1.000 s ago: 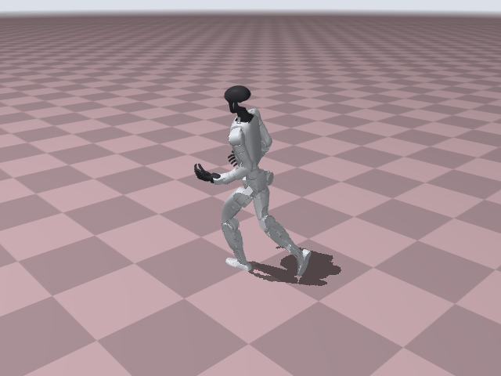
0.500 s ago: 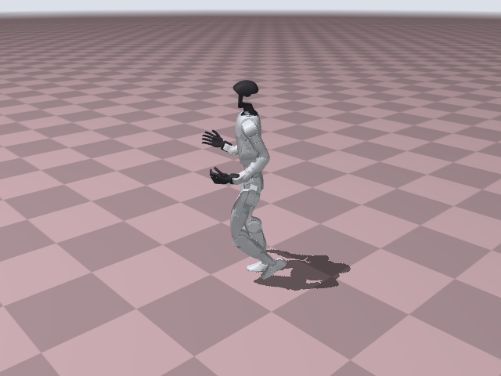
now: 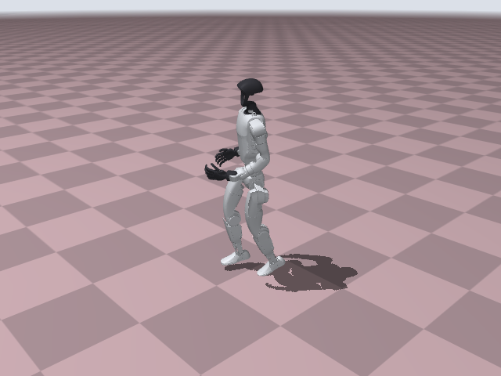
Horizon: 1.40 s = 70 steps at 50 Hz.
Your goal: Walk run
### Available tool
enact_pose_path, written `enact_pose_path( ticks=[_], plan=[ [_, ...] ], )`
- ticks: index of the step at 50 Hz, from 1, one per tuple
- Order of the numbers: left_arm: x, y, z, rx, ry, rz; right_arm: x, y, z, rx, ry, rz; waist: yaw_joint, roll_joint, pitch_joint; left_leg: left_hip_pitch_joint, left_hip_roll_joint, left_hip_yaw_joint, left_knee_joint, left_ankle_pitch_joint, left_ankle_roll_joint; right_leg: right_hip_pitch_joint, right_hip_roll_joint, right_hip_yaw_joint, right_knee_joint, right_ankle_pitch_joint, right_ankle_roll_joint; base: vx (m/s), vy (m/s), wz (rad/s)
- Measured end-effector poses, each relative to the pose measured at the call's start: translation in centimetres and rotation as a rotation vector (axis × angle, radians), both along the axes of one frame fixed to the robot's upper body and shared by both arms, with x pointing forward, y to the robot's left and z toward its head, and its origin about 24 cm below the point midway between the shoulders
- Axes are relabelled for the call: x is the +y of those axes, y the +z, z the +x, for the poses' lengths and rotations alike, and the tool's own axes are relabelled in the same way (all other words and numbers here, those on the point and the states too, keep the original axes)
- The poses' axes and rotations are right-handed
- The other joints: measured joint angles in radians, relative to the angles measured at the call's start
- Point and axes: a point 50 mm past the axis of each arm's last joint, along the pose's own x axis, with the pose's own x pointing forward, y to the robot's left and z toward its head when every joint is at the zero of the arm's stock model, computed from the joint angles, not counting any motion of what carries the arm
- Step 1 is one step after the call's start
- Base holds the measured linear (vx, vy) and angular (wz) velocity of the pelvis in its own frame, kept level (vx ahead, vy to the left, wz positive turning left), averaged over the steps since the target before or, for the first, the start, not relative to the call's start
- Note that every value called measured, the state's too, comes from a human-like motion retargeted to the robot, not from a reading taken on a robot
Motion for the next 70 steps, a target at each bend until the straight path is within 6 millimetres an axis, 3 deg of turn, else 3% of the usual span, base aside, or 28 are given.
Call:
enact_pose_path(
  ticks=[5,7,8,9,10,12,13,15,19,23,27,31,32,33,34,35,37,38,43,49,55,57,58,59,62,65,67,70],
  plan=[
    [-1.6,-0.1,0.6,0.024,-0.121,-0.070,0.0,0.3,-1.5,-0.012,-0.148,-0.022,-0.103,0.012,0.020,0.193,0.036,-0.059,-0.047,0.365,-0.229,0.013,-0.008,0.114,-0.438,-0.103,0.089,1.42,-0.46,1.32],
    [-2.0,0.6,1.6,-0.005,-0.181,-0.069,0.3,1.1,-0.2,-0.083,-0.173,-0.013,-0.128,-0.014,0.034,0.232,0.002,-0.123,0.038,0.450,-0.343,0.019,-0.039,0.039,-0.423,-0.018,0.011,1.44,-0.55,1.16],
    [-2.1,1.3,2.2,-0.030,-0.215,-0.066,0.3,1.7,0.8,-0.135,-0.178,-0.010,-0.147,-0.055,0.042,0.236,-0.039,-0.122,0.116,0.481,-0.381,0.022,-0.083,0.013,-0.369,0.192,0.014,1.54,-0.57,0.70],
    [-2.0,1.7,2.5,-0.044,-0.244,-0.060,0.7,2.3,1.7,-0.183,-0.167,0.000,-0.126,-0.063,0.033,0.204,-0.051,-0.066,0.225,0.502,-0.393,0.008,-0.045,0.060,-0.273,0.167,-0.074,1.55,-0.49,-0.38],
    [-1.6,2.0,2.6,-0.052,-0.269,-0.051,1.2,2.9,2.6,-0.228,-0.147,0.014,-0.084,-0.055,0.015,0.154,-0.049,0.018,0.351,0.517,-0.393,-0.015,0.035,0.143,-0.157,0.024,-0.208,1.52,-0.49,0.07],
    [-2.5,1.5,1.6,-0.064,-0.387,-0.048,1.6,4.1,4.7,-0.337,-0.170,0.046,-0.110,-0.007,0.043,0.055,0.036,-0.090,0.628,0.428,-0.382,-0.026,0.002,0.072,0.018,-0.102,-0.171,1.47,-0.61,1.58],
    [-2.7,1.2,1.3,-0.056,-0.406,-0.055,1.2,4.6,5.9,-0.382,-0.166,0.060,-0.104,-0.005,0.031,-0.018,0.075,-0.093,0.717,0.343,-0.350,0.016,0.001,0.016,0.014,-0.133,-0.199,1.24,-0.55,0.88],
    [-2.9,0.4,0.6,-0.014,-0.385,-0.080,2.0,5.7,8.7,-0.469,-0.098,0.097,-0.061,-0.047,-0.006,-0.134,0.114,0.068,0.753,0.192,-0.221,0.092,0.006,0.053,-0.022,-0.166,-0.236,0.93,-0.27,-0.53],
    [-2.7,-1.3,-1.9,0.067,-0.316,-0.042,3.0,8.2,11.6,-0.630,-0.053,0.120,0.005,-0.081,0.006,-0.317,0.097,0.150,0.573,0.022,-0.127,0.235,0.018,0.069,-0.175,-0.038,-0.222,1.06,-0.24,-0.30],
    [-0.9,-2.3,-3.7,0.112,-0.293,0.056,4.3,10.0,13.4,-0.709,0.058,0.122,0.101,-0.129,0.012,-0.405,0.062,0.177,0.141,0.009,-0.098,0.381,0.038,0.113,-0.332,0.140,-0.163,0.97,-0.34,-0.70],
    [0.8,-2.1,-4.1,0.096,-0.281,0.139,5.2,11.0,14.7,-0.704,0.229,0.063,0.184,-0.174,0.037,-0.465,0.024,0.128,-0.186,-0.046,-0.019,0.494,0.043,0.159,-0.371,0.198,-0.161,0.93,-0.26,-0.91],
    [1.8,-1.3,-3.7,0.047,-0.305,0.183,5.3,10.7,15.7,-0.619,0.369,-0.116,0.272,-0.189,0.055,-0.505,0.076,0.090,-0.187,0.044,-0.060,0.590,0.068,0.217,-0.293,0.167,-0.186,1.20,-0.10,-1.24],
    [1.6,-1.2,-3.5,0.033,-0.327,0.180,5.2,10.2,15.7,-0.577,0.392,-0.193,0.273,-0.185,0.048,-0.516,0.092,0.117,-0.122,0.090,-0.033,0.605,0.075,0.212,-0.262,0.178,-0.182,1.25,0.12,-0.01],
    [1.3,-1.2,-3.4,0.026,-0.352,0.171,5.1,9.5,15.5,-0.527,0.417,-0.274,0.258,-0.199,0.031,-0.534,0.088,0.215,-0.042,0.083,0.088,0.607,0.059,0.188,-0.227,0.212,-0.167,1.30,0.15,0.31],
    [0.9,-1.2,-3.1,0.018,-0.377,0.163,5.1,8.8,15.1,-0.482,0.441,-0.341,0.241,-0.206,0.023,-0.556,0.054,0.149,0.035,0.041,0.111,0.602,0.052,0.157,-0.178,0.271,-0.140,1.26,0.15,0.49],
    [0.5,-1.2,-2.7,0.009,-0.400,0.156,5.2,8.1,14.7,-0.439,0.465,-0.399,0.222,-0.209,0.020,-0.579,0.006,0.001,0.110,-0.020,0.086,0.595,0.049,0.123,-0.121,0.344,-0.107,1.03,0.04,-0.11],
    [0.6,-1.0,-1.6,-0.022,-0.426,0.182,6.6,6.8,14.2,-0.389,0.510,-0.374,0.223,-0.194,0.028,-0.555,0.144,0.160,0.218,-0.099,0.054,0.551,0.036,0.103,0.048,0.413,-0.005,0.95,-0.07,-1.00],
    [0.1,-0.9,-1.5,-0.037,-0.451,0.200,7.3,6.2,14.0,-0.368,0.523,-0.321,0.234,-0.185,0.024,-0.528,0.123,0.130,0.227,-0.141,0.051,0.516,0.021,0.073,0.134,0.420,0.017,0.97,-0.06,-1.13],
    [-1.6,-0.9,-0.9,-0.088,-0.592,0.296,8.1,5.4,13.3,-0.359,0.513,-0.107,0.145,-0.112,0.014,-0.353,0.187,0.184,0.084,-0.123,0.004,0.304,0.032,-0.016,0.286,0.289,-0.010,0.71,-0.08,-0.11],
    [-2.7,-0.5,-0.2,-0.147,-0.798,0.347,6.4,6.5,12.5,-0.438,0.431,-0.359,-0.023,-0.072,0.040,-0.142,0.140,0.238,-0.133,-0.101,-0.019,0.123,0.021,-0.031,0.003,0.101,0.023,0.55,-0.08,0.25],
    [-2.2,0.7,1.2,-0.216,-0.901,0.401,7.2,7.6,12.8,-0.516,0.457,-0.416,-0.082,-0.142,0.074,0.042,0.021,0.323,-0.176,-0.189,-0.057,0.072,-0.089,-0.288,-0.349,0.096,0.048,0.56,-0.10,-0.75],
    [-2.0,0.5,1.3,-0.203,-0.925,0.414,7.8,7.7,12.9,-0.529,0.486,-0.429,-0.045,-0.156,0.073,0.076,0.017,0.357,-0.149,-0.183,-0.105,0.089,-0.075,-0.406,-0.400,0.199,-0.082,0.56,-0.10,-1.58],
    [-2.0,0.2,1.1,-0.193,-0.930,0.412,7.8,7.6,12.7,-0.519,0.497,-0.447,-0.025,-0.155,0.067,0.086,0.028,0.382,-0.126,-0.157,-0.135,0.101,-0.054,-0.449,-0.412,0.207,-0.185,0.84,-0.07,-1.13],
    [-2.1,0.0,0.8,-0.186,-0.935,0.404,7.8,7.4,12.5,-0.503,0.500,-0.463,-0.025,-0.147,0.062,0.101,0.032,0.387,-0.095,-0.118,-0.166,0.126,-0.057,-0.482,-0.411,0.170,-0.226,0.99,0.09,-0.38],
    [-2.8,-0.7,-0.2,-0.165,-0.935,0.373,7.5,7.1,11.7,-0.486,0.478,-0.475,-0.065,-0.133,0.048,0.089,0.057,0.380,0.114,0.095,-0.275,0.176,-0.099,-0.431,-0.353,0.045,-0.236,0.81,-0.10,0.38],
    [-2.8,-1.6,-1.0,-0.123,-0.916,0.357,7.4,7.1,11.0,-0.514,0.423,-0.426,-0.040,-0.168,0.026,-0.119,0.083,0.280,0.536,0.225,-0.355,0.190,-0.127,-0.373,-0.319,0.020,-0.236,0.44,-0.41,-1.15],
    [-2.6,-1.9,-1.5,-0.101,-0.857,0.329,7.7,6.9,11.0,-0.507,0.430,-0.386,-0.012,-0.212,0.022,-0.204,-0.002,0.219,0.635,0.192,-0.327,0.211,-0.125,-0.273,-0.333,0.021,-0.236,0.40,-0.13,-2.26],
    [-2.0,-2.4,-2.2,-0.052,-0.769,0.290,8.6,6.8,11.5,-0.516,0.451,-0.319,0.001,-0.241,0.028,-0.286,0.009,0.161,0.650,0.171,-0.237,0.234,-0.094,-0.156,-0.353,0.035,-0.236,0.33,-0.24,-2.09]
  ],
)
